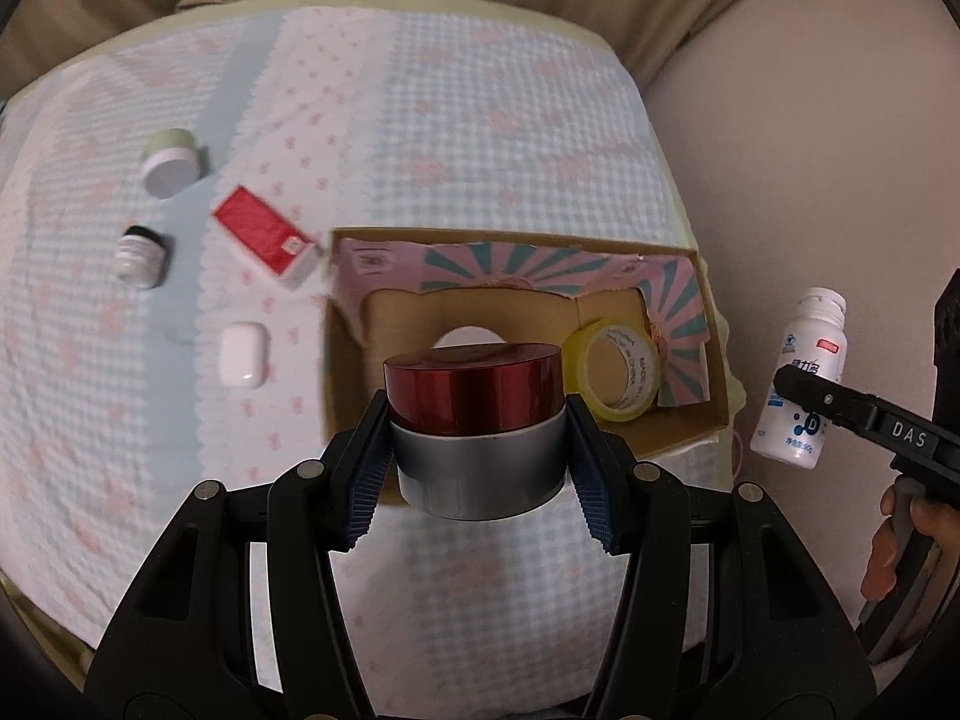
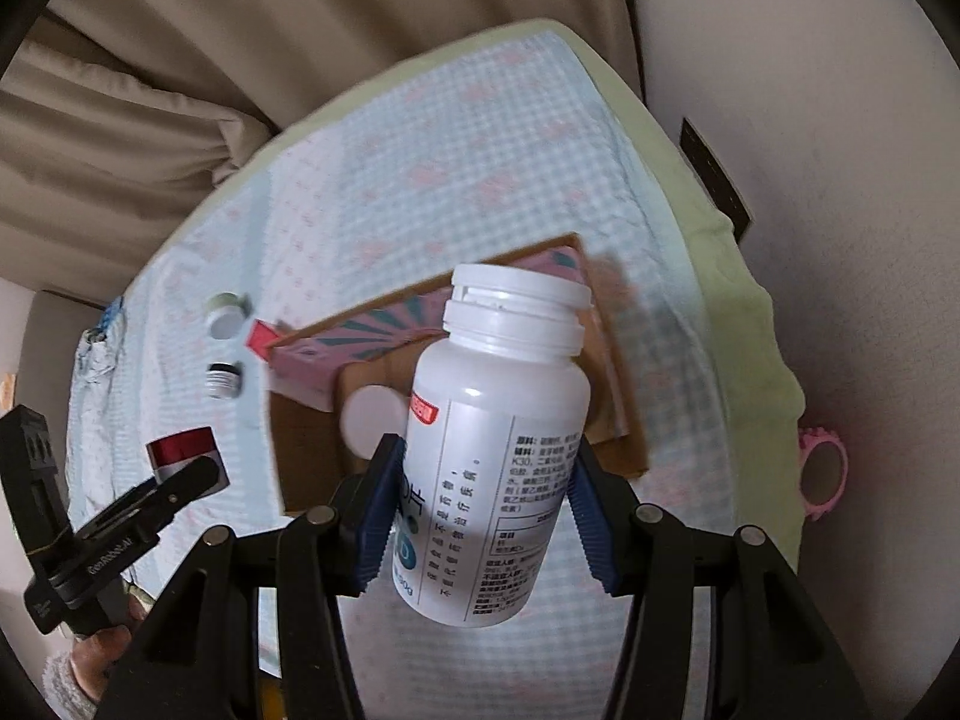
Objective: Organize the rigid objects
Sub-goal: 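Lower the silver jar and pill bottle into the cardboard box and release both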
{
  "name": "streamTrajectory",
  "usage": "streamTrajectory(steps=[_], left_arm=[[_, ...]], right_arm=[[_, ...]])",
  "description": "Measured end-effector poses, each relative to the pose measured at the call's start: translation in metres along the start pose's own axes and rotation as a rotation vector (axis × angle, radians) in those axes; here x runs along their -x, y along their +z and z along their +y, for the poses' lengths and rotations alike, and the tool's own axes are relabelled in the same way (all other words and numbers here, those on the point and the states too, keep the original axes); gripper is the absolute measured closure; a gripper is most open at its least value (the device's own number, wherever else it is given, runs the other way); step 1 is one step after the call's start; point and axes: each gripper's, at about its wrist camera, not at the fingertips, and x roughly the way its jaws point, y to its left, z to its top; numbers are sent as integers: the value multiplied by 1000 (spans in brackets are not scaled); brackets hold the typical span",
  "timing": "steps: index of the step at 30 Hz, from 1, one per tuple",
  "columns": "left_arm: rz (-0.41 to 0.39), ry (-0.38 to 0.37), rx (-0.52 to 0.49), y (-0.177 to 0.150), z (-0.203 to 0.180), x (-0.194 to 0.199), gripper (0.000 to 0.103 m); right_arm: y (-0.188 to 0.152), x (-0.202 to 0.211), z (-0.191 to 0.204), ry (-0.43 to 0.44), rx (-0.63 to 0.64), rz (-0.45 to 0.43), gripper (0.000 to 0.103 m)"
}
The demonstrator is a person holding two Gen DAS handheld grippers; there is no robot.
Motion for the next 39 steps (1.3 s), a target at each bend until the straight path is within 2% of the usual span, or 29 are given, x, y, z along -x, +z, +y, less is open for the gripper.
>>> streamTrajectory(steps=[6, 14, 18, 23, 24, 25, 26, 27, 28, 29, 30, 31, 35, 39], left_arm=[[67, 5, -55, 17, -30, -54, 52], [143, 25, -103, 36, -51, -126, 52], [157, 32, -121, 44, -54, -148, 52], [139, 10, -123, 55, -53, -155, 51], [140, 8, -122, 57, -52, -156, 47], [142, 4, -122, 59, -52, -155, 26], [140, 10, -122, 61, -50, -153, 12], [130, 47, -120, 63, -47, -150, 1], [119, 53, -114, 64, -42, -145, 0], [113, 38, -95, 64, -34, -139, 0], [109, 35, -74, 64, -27, -134, 0], [104, 39, -49, 62, -18, -128, 0], [89, 35, 6, 55, 5, -109, 0], [84, 31, 30, 46, 18, -96, 0]], right_arm=[[14, -37, -23, -11, 40, 69, 54], [23, -85, -24, 35, 111, 122, 54], [24, -107, -26, 48, 119, 142, 54], [28, -120, -32, 84, 80, 150, 54], [28, -122, -31, 97, 84, 153, 53], [29, -124, -30, 103, 89, 152, 53], [29, -125, -29, 101, 96, 143, 53], [28, -125, -28, 105, 94, 123, 48], [27, -122, -30, 116, 79, 100, 27], [27, -121, -31, 119, 66, 97, 19], [26, -119, -32, 158, 49, 100, 6], [25, -117, -31, 182, 47, 109, 0], [8, -109, -14, 46, 155, 72, 0], [-6, -106, -11, 56, 156, 64, 0]])
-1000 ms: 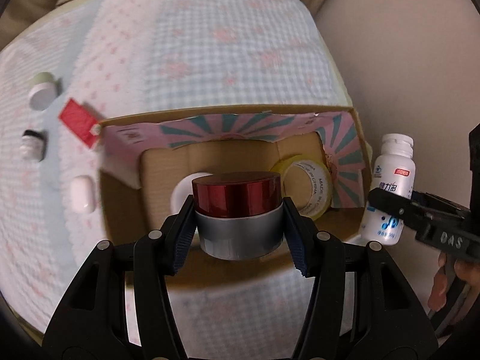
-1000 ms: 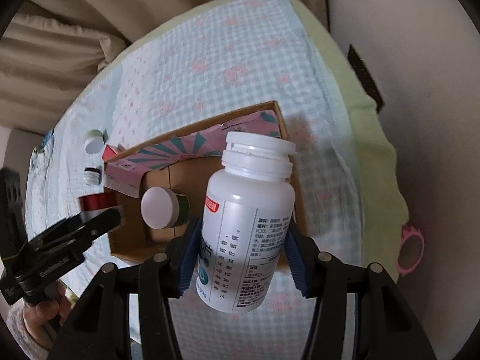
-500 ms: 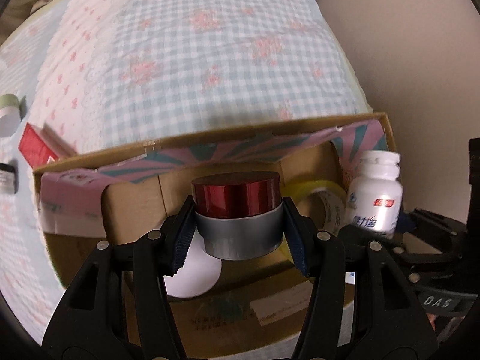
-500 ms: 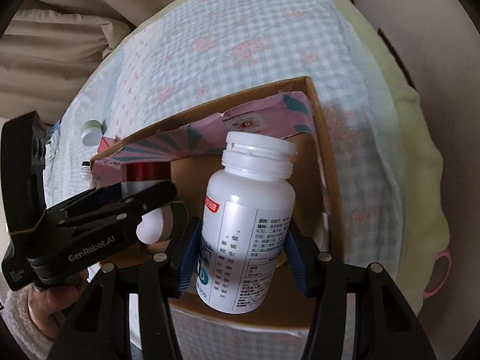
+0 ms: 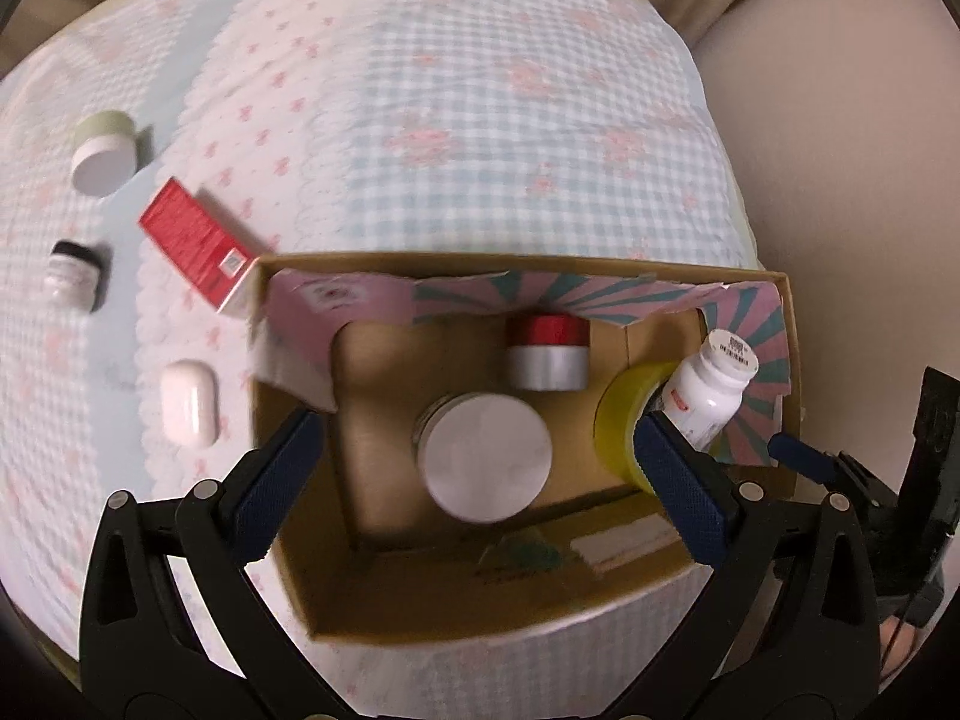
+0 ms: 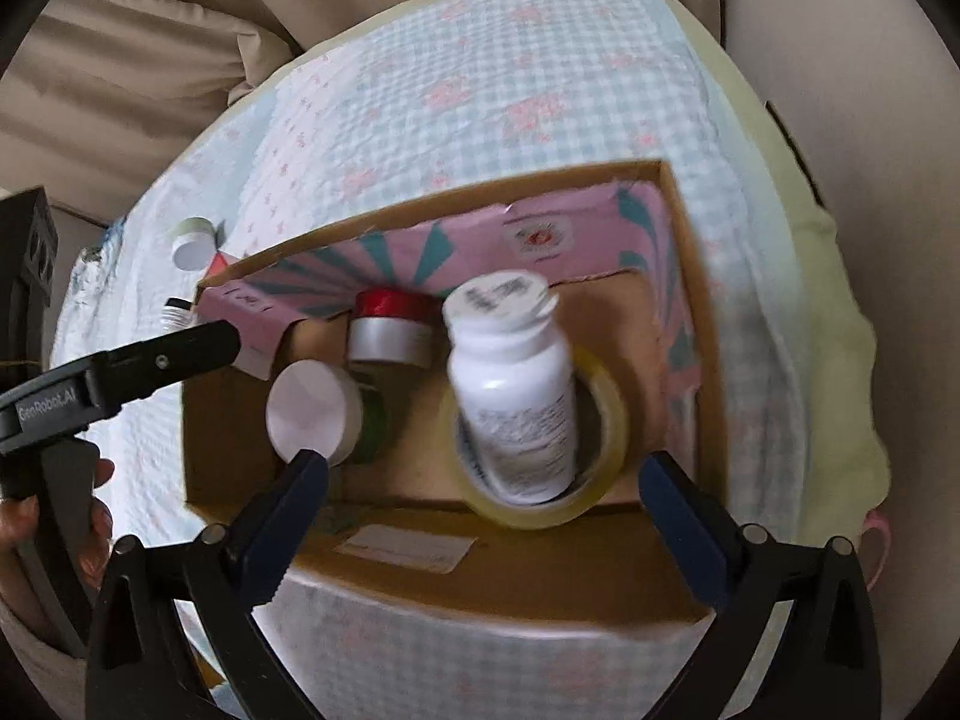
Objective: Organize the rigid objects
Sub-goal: 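Lower the silver jar and pill bottle into the cardboard box and release both, then move both tools back toward the red box and small jars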
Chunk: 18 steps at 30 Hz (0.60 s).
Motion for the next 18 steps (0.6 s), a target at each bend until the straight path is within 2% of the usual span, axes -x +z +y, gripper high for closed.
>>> streamTrajectory(steps=[12, 18], left_arm=[[-45, 17, -13, -25, 12, 41, 0], [-126, 40, -6, -44, 30, 96, 0]], right_arm=[[-6, 22, 10, -69, -22, -39, 0], [-11, 45, 34, -129, 20, -56, 0]])
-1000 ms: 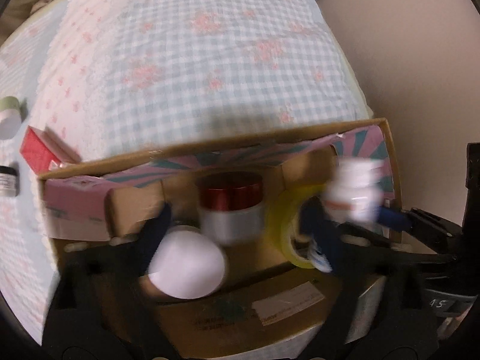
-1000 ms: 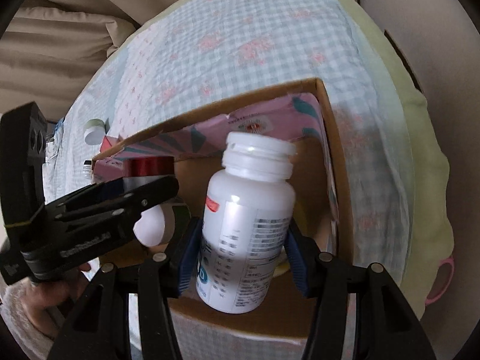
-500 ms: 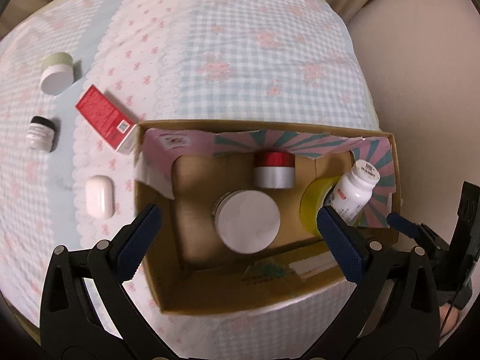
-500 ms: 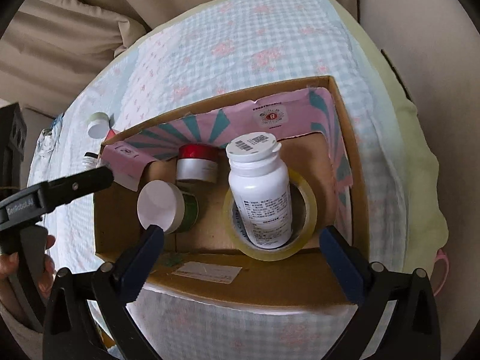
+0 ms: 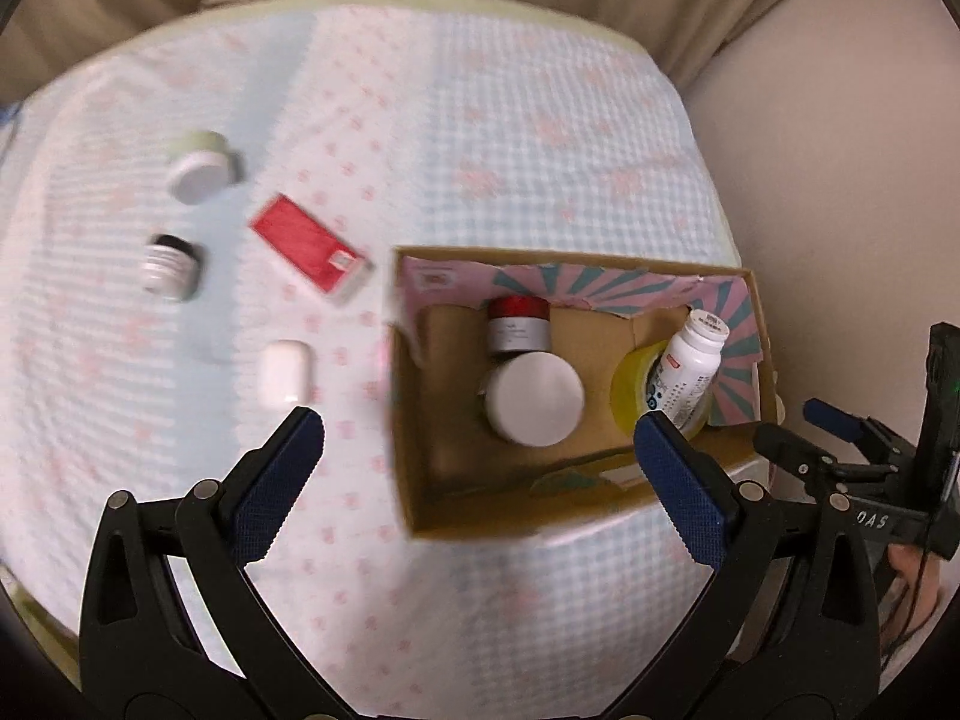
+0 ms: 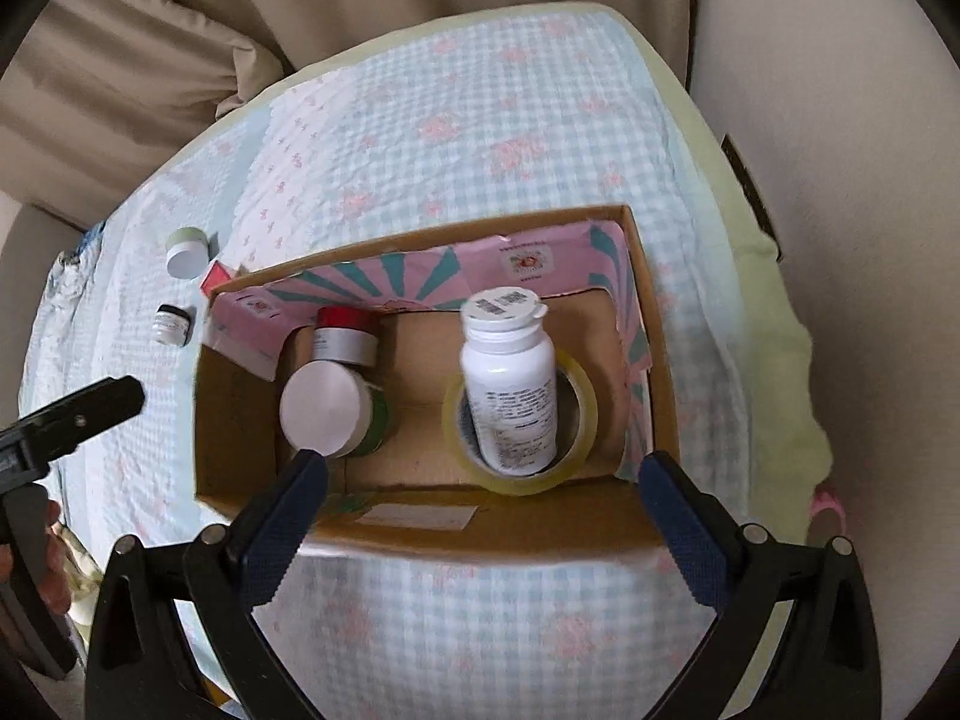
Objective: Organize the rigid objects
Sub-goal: 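Move both tools back toward the red box and small jars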
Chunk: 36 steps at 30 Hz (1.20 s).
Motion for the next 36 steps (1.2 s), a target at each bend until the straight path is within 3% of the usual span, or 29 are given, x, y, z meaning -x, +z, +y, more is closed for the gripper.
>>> streamTrajectory(steps=[5, 17, 28, 36], left_arm=[[-88, 49, 7, -9, 32, 55, 0], [-120, 143, -12, -29, 156, 125, 0], [-110, 105, -71, -19, 259, 144, 0], [-39, 62, -113, 11, 294, 112, 0]], right_arm=[[-3, 29, 31, -41, 44, -9, 0], [-22, 84, 159, -55, 104, -160, 0], [-31, 71, 273, -35, 26, -210, 0], [-19, 46, 332, -41, 13, -235, 0]])
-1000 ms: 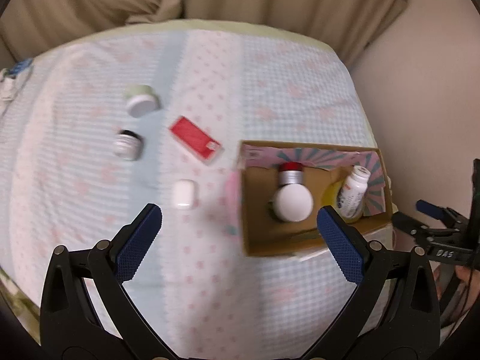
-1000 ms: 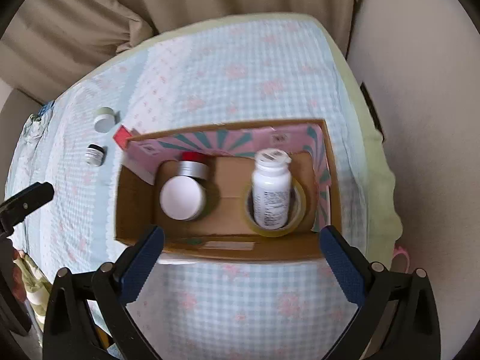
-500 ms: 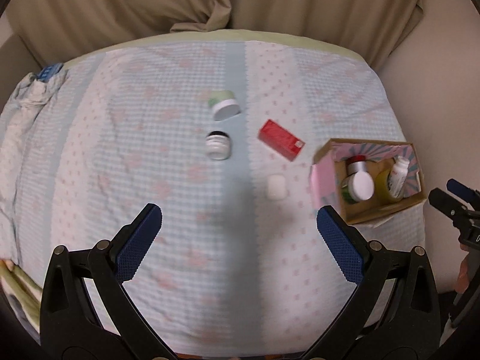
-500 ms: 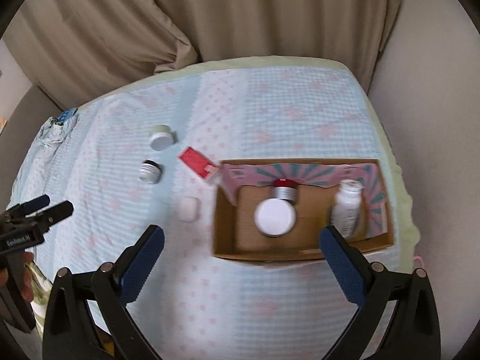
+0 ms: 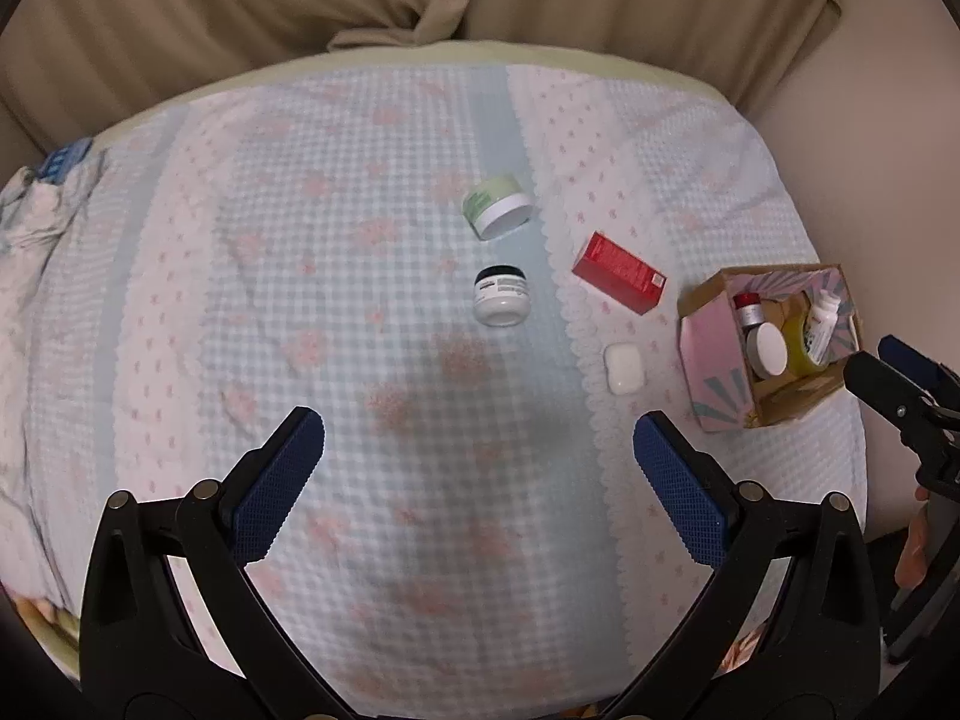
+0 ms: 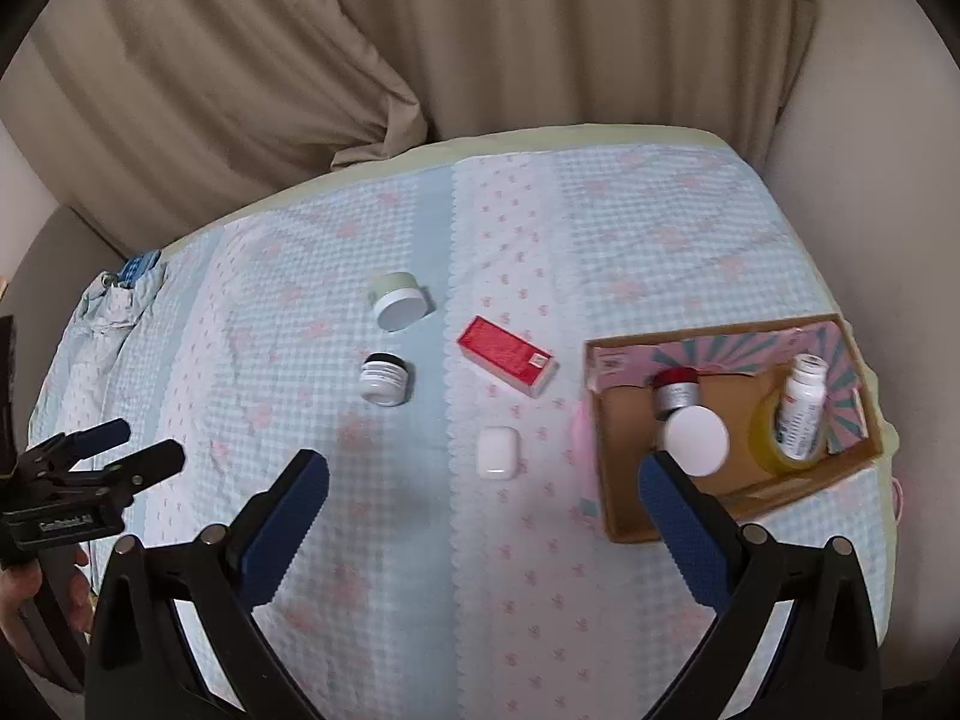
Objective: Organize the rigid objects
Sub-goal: 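Move both tools back toward the red box and small jars, then grasp the black-lidded L'Oreal jar with the left tool while the right tool grasps the red box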
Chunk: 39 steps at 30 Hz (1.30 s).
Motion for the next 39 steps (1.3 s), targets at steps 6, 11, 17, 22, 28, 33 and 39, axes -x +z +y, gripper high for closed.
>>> streamTrajectory(steps=[6, 11, 17, 22, 28, 33, 39], left_arm=[[57, -18, -10, 24, 3, -42, 0], [105, -20, -15, 49, 10, -83, 0], [167, -31, -6, 77, 12, -141, 0], [218, -20, -12, 87, -1, -193, 0], [292, -28, 13, 87, -4, -247, 6], [326, -14, 16, 84, -5, -277, 10], [362, -11, 19, 78, -7, -300, 16]], right_arm=[[15, -31, 20, 0, 55, 18, 0], [30, -67, 21, -12, 101, 59, 0], [56, -130, 13, -26, 252, 147, 0], [75, -185, 9, -21, 398, 241, 0], [83, -250, 15, -14, 612, 368, 6], [74, -299, 21, -48, 753, 507, 22], [59, -334, 25, -56, 819, 619, 33]])
